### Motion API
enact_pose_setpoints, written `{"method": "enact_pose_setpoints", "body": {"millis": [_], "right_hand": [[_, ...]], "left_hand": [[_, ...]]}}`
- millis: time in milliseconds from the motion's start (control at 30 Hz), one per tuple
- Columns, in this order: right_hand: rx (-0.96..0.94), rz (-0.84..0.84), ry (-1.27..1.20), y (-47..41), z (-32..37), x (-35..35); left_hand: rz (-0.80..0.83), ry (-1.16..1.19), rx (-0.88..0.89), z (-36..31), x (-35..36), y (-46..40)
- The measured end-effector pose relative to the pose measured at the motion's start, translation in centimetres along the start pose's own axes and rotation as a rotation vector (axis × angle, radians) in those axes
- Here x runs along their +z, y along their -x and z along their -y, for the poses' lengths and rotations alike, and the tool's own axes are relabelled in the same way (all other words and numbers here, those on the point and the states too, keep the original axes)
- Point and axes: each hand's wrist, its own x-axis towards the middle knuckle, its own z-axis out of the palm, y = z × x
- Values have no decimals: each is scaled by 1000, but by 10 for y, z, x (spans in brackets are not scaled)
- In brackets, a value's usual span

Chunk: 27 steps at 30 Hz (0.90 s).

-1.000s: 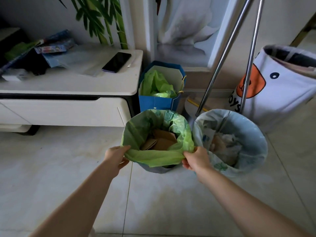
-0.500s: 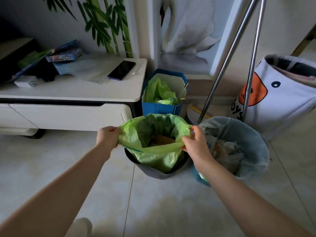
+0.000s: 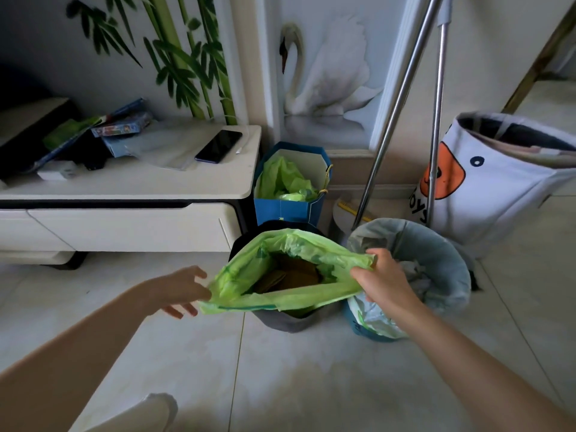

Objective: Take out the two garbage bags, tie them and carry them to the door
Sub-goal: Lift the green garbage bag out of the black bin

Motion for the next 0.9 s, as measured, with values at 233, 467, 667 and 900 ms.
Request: {"method": "enact_pose_setpoints", "body": {"millis": [233, 467, 667, 900], "right_hand": [[328, 142, -45, -7, -6, -5], [327, 186, -38, -28, -2, -2], [113, 159, 91, -27, 17, -10], [86, 184, -131, -21, 27, -24]], "left_hand": [[-100, 185, 127, -29, 6, -23], [-236, 21, 142, -43, 22, -56], [-310, -352, 144, -40, 31, -64], [-480, 99, 237, -60, 22, -49]]}}
